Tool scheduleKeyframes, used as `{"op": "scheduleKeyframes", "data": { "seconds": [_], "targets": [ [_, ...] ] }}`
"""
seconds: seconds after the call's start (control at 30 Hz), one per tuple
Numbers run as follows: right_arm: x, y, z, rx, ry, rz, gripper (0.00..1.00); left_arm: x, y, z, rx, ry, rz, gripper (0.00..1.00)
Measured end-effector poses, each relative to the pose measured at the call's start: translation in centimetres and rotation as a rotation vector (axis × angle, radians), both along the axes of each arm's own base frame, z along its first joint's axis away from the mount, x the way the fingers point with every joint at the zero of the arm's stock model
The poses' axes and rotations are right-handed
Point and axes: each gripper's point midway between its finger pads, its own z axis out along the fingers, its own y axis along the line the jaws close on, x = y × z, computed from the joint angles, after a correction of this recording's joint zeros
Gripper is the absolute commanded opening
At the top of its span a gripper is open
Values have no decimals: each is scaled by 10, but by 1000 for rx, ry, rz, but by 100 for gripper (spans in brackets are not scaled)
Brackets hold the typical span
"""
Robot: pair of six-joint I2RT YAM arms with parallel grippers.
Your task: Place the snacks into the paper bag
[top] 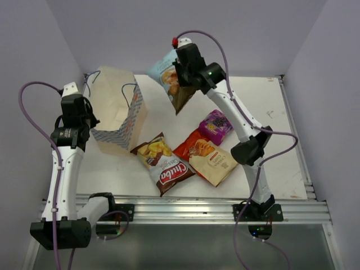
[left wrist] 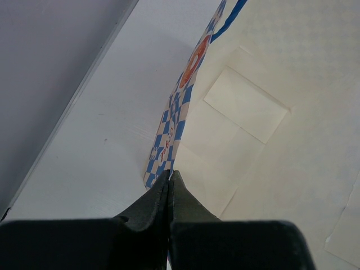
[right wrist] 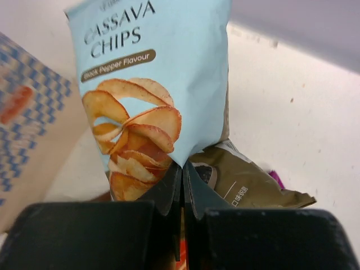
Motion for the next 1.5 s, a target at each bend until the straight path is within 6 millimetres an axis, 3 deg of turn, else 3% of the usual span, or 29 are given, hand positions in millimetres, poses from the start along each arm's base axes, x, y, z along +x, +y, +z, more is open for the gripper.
{"op": "scheduleKeyframes", "data": {
  "seconds": [0.13, 0.33, 0.6, 0.67, 0.9, 1.07, 1.3, 1.5],
  "targets": [
    [-5, 3, 88, 156, -187, 13, 0, 0, -1, -1, -5, 1, 0, 0],
    [-22, 30, 173, 373, -378, 98, 0, 0, -2, -3, -7, 4, -3, 0],
    [-45, 116, 226, 692, -484, 297, 0, -1, -2, -7, -8, 14, -3, 0],
    [-53, 134, 230, 749, -481, 334, 0, -1, -2, -7, -8, 13, -3, 0],
    [-67, 178, 230, 961, -400, 415, 0, -1, -4, -6, -15, 9, -11, 0],
    [-66, 206, 206, 1028, -323, 423, 0, -1, -7, -6, -17, 9, -21, 0],
    [-74, 245, 138, 986, -166, 437, 0, 0, -9, -6, -17, 9, -27, 0],
    [-83, 254, 70, 851, -47, 413, 0, -1, -8, -6, -13, 9, -22, 0]
  ]
}}
